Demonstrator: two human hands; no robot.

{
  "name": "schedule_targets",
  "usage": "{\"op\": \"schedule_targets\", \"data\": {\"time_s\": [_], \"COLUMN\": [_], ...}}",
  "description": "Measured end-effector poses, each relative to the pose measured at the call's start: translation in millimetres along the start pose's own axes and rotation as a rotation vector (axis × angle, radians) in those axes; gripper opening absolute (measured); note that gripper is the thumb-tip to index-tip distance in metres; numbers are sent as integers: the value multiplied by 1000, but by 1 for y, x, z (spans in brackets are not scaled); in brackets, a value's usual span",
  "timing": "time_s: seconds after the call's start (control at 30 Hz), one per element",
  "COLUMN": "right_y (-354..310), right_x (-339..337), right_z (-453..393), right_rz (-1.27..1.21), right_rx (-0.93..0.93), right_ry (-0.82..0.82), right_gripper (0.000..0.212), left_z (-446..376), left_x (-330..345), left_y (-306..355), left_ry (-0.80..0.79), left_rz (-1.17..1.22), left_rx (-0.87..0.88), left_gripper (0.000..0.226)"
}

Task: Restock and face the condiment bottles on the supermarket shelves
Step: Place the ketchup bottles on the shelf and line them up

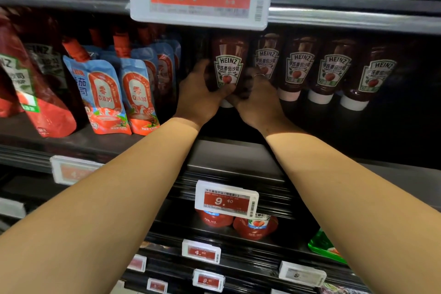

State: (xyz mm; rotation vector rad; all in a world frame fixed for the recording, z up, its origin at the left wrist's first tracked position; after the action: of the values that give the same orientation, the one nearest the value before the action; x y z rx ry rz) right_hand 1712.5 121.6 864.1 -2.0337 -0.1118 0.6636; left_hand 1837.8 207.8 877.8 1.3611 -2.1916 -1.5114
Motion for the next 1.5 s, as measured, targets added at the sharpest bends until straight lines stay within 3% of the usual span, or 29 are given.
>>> {"op": "schedule_targets", "data": {"time_s": [0.3, 0.57, 0.83, 0.97, 1.13, 1.27, 1.4, 1.5], "right_y": [13, 13, 9, -5, -32, -42, -23, 30], "right_x": [-10, -51, -101, -118, -123, -144, -155, -132], "right_z": [2, 26, 93, 135, 188, 243, 308, 352], "right_rz": [135, 406, 667, 749, 699, 606, 509, 449], "right_rx": [93, 198, 364, 343, 150, -32, -203, -159], "right_ry": [27, 163, 111, 79, 81, 260, 422, 333], "right_gripper": [56, 33, 37, 36, 7, 17, 21, 17], "left_z": [1, 17, 41, 68, 123, 176, 239, 299], "left_x": [2, 2, 3, -16, -42, -75, -92, -70], "left_y": [-8, -10, 2, 15, 41, 52, 13, -53], "left_ry": [-35, -115, -331, -347, -341, -228, -80, -151], "left_rz": [-1, -174, -284, -232, -118, 5, 103, 67], "left_rx": [-77, -179, -131, -30, 102, 201, 130, -85], "left_gripper": [59, 75, 45, 31, 21, 20, 22, 26]}}
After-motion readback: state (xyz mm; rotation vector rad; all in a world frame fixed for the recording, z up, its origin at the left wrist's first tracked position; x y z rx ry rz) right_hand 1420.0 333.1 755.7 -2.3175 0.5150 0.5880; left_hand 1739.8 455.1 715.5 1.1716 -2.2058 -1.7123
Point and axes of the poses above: each hand's wrist, its own z-axis away from the middle knuckle, its own x-axis out of the palm, y = z × x, the point moved 10 cm from there along -z, towards the middle knuckle, and after that the axes turned 1 degree about -z, right-handed, at the moved point
